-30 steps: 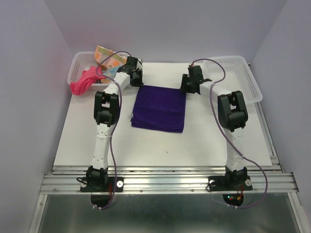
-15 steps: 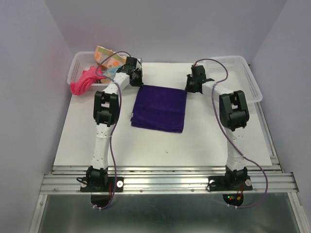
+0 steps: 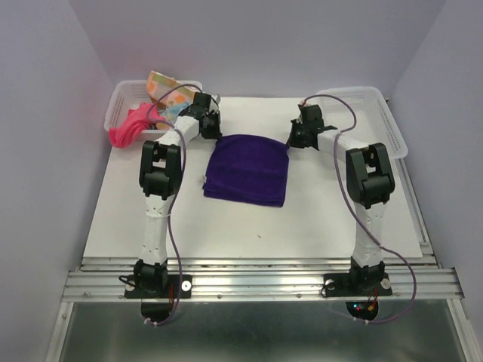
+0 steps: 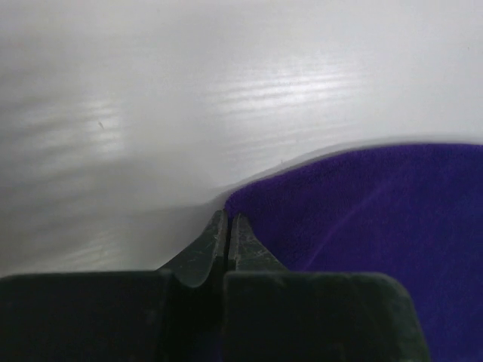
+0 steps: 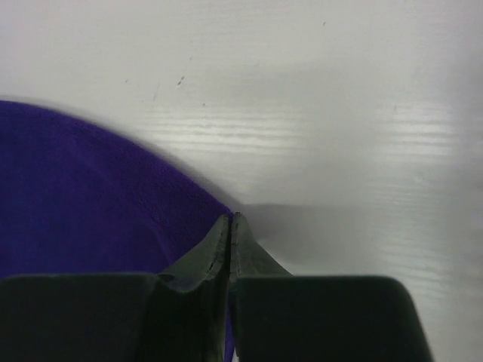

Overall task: Fold and stack the towels
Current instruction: Fold the towel

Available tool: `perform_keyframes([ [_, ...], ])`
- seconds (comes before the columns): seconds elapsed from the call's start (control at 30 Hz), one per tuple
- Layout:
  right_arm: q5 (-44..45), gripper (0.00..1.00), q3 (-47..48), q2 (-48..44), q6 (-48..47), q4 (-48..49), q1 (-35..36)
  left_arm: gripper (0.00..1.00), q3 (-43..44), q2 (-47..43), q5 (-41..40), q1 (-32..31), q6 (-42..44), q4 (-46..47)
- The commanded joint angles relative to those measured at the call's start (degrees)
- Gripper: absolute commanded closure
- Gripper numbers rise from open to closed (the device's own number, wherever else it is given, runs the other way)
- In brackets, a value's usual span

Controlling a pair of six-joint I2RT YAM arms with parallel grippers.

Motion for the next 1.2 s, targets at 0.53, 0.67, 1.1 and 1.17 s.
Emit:
perform_keyframes([
  [0.53,-11.9,0.99,-28.35,-26.73,4.77,13.38,0.35,1.0,-41.12,-33.76,2.37,0.29,-2.7,19.05],
  [0.67,-12.52,0.99,-32.91,-30.34,5.21,14.26,0.88,1.0,-46.4,-37.37,4.12,0.29,-1.65,20.2],
  [1.1,-15.33,0.99,-42.41,-37.11,4.68,13.82,2.37,1.0,-55.38,-43.79,1.4,0.29,-2.7,21.52],
  [1.17,-15.77,0.99,-43.2,-37.64,4.95,14.26,2.64,1.0,-55.81,-44.49,1.75,0.29,-2.53,21.43],
])
